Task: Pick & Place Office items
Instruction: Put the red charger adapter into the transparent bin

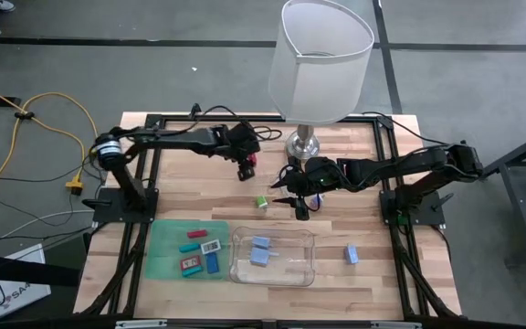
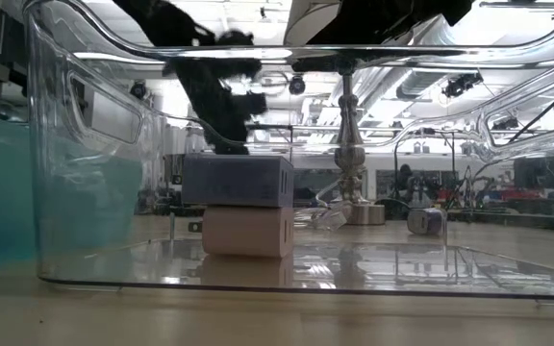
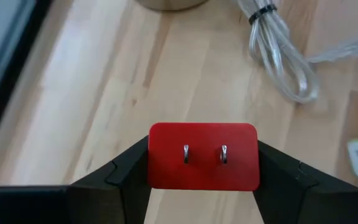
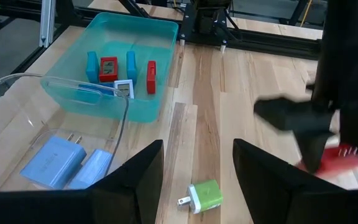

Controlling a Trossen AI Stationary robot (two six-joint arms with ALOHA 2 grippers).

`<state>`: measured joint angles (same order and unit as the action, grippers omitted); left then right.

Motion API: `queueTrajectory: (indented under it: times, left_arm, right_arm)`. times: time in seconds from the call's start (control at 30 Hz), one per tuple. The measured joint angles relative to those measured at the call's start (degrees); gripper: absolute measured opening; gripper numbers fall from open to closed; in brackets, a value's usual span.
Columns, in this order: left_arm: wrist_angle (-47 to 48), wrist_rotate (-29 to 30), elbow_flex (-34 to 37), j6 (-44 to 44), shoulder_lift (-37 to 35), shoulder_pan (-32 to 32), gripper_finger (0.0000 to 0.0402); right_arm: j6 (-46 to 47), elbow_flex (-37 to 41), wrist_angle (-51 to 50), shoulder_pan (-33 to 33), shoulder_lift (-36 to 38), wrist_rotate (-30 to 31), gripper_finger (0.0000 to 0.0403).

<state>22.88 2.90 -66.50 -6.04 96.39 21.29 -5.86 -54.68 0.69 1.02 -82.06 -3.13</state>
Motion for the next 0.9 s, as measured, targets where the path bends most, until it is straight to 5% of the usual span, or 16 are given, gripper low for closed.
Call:
queueTrajectory:
  times: [0.4, 0.9]
  left_arm:
    - [15.2, 4.9, 0.0, 5.4, -14.9, -7.5, 0.0212]
    - [17.5, 21.0, 0.0, 19.9, -17.8, -40.4, 0.0218]
  right_arm:
    - [0.0, 0.0, 0.0, 0.0, 0.0, 0.0, 0.0180]
    - [0.0, 0.0, 0.0, 0.0, 0.0, 0.0, 0.0180]
